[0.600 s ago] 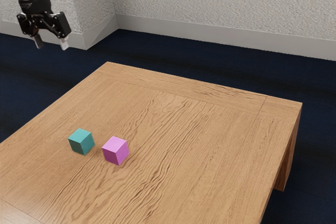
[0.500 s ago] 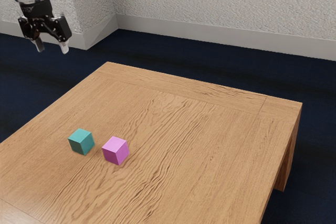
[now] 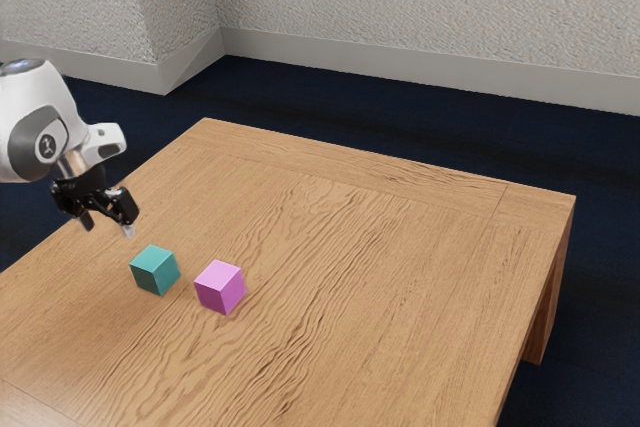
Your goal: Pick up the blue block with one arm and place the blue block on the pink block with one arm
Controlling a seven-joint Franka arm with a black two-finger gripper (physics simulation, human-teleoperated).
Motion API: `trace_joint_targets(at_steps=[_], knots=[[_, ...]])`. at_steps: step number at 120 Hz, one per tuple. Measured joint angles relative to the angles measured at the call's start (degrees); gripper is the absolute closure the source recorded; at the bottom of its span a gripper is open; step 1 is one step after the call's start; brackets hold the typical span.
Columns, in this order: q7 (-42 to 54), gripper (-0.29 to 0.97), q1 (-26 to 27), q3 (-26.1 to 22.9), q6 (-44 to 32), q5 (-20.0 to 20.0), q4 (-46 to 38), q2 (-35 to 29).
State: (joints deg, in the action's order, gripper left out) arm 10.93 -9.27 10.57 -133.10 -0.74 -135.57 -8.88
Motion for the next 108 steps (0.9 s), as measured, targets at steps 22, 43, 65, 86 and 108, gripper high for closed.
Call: trace_joint_targets(at_steps=[22, 43, 65, 86, 108], knots=[[2.87, 0.04, 0.99, -0.18, -16.73, -0.04, -12.53, -2.65], [4.9, 0.04, 2.07, -0.19, -27.01, -0.14, -13.32, 1.41], [6.45, 0.04, 1.88, -0.2, -33.44, -0.53, -13.23, 4.3], [7.51, 0.04, 1.49, -0.27, -37.92, -0.71, -12.83, 8.28], [8.29, 0.04, 1.45, -0.34, -43.43, -0.81, -12.02, 12.71]])
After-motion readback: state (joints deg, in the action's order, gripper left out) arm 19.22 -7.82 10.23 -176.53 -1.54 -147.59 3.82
